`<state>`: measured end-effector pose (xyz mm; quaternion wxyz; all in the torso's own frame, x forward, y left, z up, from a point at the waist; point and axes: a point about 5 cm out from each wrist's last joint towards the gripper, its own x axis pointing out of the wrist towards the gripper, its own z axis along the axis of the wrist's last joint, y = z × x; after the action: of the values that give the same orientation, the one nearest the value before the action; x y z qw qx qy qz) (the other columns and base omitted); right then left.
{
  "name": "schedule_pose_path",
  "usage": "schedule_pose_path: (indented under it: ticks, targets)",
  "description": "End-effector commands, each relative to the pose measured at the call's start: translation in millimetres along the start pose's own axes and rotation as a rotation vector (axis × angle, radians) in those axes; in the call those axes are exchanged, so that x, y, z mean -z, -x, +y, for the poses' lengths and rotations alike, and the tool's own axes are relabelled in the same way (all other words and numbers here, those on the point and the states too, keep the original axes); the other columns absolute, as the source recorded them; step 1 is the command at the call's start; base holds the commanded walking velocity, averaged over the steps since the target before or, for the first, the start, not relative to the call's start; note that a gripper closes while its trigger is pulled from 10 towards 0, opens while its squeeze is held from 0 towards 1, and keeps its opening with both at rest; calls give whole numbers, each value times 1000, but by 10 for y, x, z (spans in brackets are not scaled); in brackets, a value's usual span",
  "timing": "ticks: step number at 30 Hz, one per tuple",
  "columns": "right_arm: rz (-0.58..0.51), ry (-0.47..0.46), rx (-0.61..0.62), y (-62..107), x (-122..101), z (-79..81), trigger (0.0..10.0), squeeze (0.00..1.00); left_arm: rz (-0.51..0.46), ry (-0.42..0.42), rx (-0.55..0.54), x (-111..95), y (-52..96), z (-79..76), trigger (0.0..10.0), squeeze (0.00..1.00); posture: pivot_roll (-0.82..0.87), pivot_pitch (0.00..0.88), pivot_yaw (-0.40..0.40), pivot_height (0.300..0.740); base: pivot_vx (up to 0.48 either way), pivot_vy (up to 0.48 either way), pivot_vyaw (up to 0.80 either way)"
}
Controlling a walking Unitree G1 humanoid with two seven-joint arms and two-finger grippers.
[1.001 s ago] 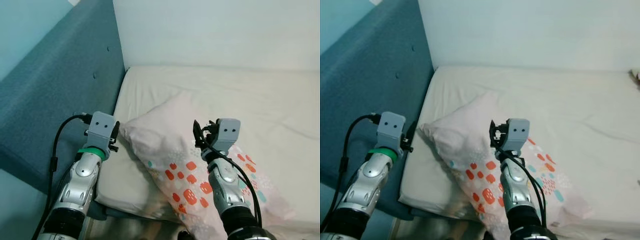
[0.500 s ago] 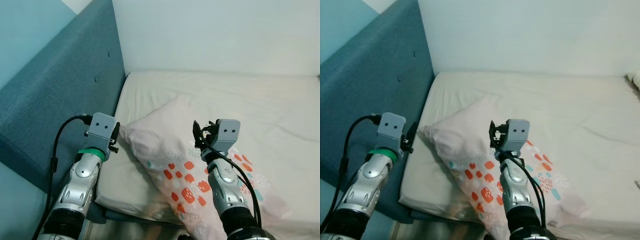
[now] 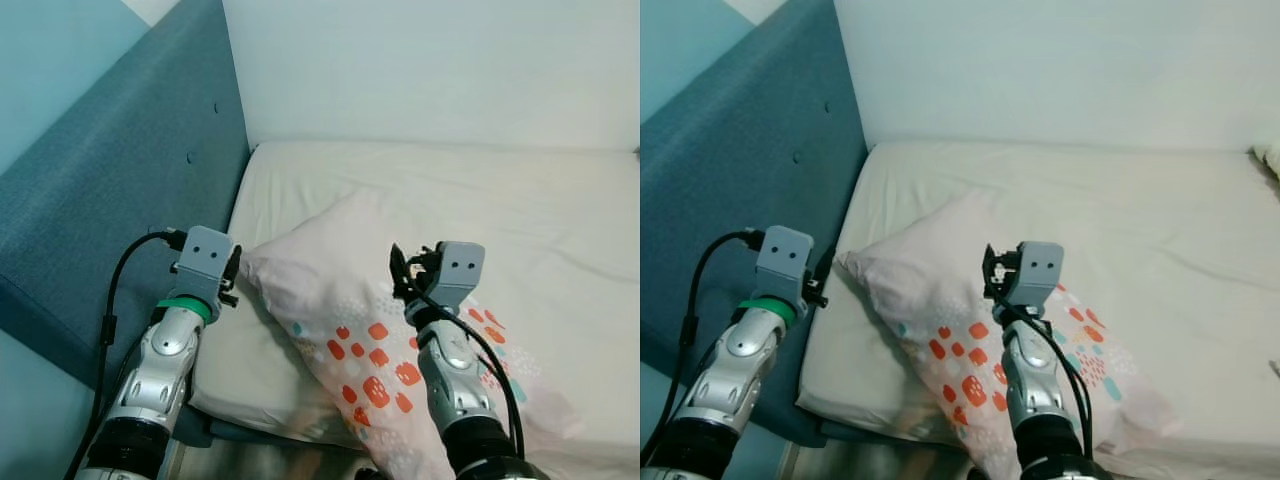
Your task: Clean up the room
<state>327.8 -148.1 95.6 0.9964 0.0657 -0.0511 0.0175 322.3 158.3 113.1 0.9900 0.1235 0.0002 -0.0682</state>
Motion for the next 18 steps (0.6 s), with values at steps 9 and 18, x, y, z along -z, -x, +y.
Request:
schedule_pose_path:
  ticks: [9,18]
  targets:
    - [33,-17,14,43,79,-3,10000,0,42,1,1,100,43,3,10000,0,8,36,124,660,0,0,0]
    - [34,-20,18,40,79,-10,10000,0,42,3,1,97,39,1,10000,0,8,36,125,635,0,0,0]
